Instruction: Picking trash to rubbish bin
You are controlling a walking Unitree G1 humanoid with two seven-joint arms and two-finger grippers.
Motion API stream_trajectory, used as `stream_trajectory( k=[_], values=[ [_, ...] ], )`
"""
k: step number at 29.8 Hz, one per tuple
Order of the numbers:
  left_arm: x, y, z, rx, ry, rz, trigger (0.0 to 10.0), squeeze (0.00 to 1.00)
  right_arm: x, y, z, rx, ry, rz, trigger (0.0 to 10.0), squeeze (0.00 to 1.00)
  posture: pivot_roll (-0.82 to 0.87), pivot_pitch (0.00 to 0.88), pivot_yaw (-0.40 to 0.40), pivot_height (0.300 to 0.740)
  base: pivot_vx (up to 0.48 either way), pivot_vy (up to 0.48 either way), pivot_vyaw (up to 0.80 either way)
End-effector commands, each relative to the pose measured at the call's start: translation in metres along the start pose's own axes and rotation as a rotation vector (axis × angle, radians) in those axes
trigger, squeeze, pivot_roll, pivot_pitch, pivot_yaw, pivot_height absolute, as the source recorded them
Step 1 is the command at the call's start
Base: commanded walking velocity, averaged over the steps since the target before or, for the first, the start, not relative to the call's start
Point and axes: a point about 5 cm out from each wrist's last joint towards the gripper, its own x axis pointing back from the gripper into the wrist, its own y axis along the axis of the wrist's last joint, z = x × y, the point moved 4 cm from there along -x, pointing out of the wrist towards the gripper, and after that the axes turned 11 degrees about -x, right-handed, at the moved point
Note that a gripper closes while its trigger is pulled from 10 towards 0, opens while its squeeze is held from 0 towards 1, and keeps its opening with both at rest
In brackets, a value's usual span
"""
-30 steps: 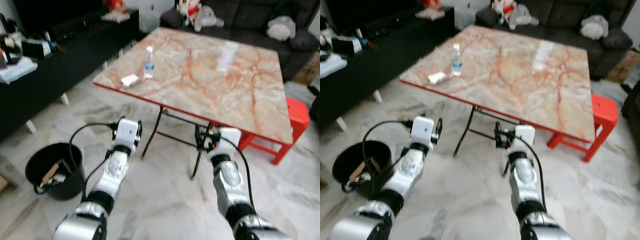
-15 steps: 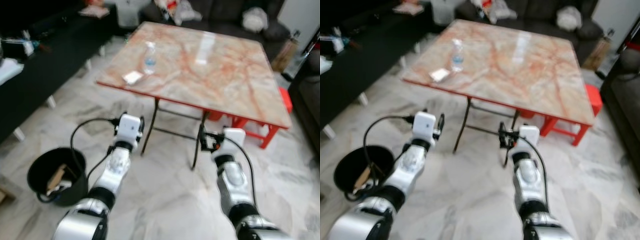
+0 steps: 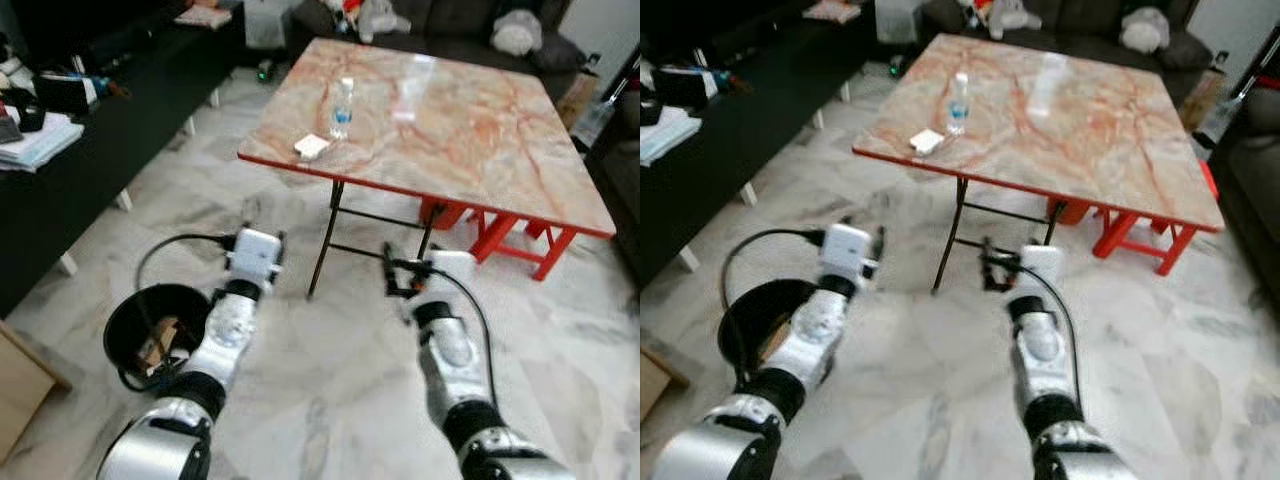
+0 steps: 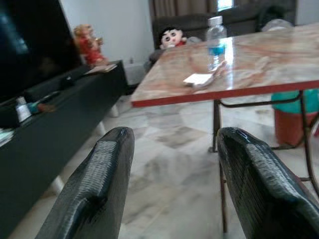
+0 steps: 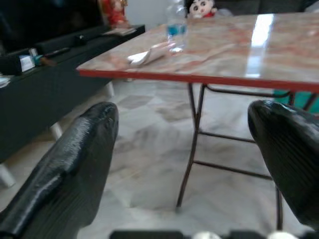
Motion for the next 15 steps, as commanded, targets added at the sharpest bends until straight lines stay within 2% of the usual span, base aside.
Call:
stream_trajectory(
  k=[1,15],
  values=[
    [-0.0019,0.0067,-0.0092,0.017,-0.025,-0.015,10.0,0.0,0.0009,0.0058,-0.013,0.012,-0.03,-0.013,10.0,0.0,0.1,0.074,-0.101,0.74,0.337,0.0,0.0],
    [-0.0011,0.0063,-0.0079,0.005,-0.024,-0.016,10.0,0.0,0.0002,0.0068,-0.011,0.006,-0.024,-0.018,10.0,0.0,0.1,0.075,-0.104,0.74,0.438,0.0,0.0]
  ],
)
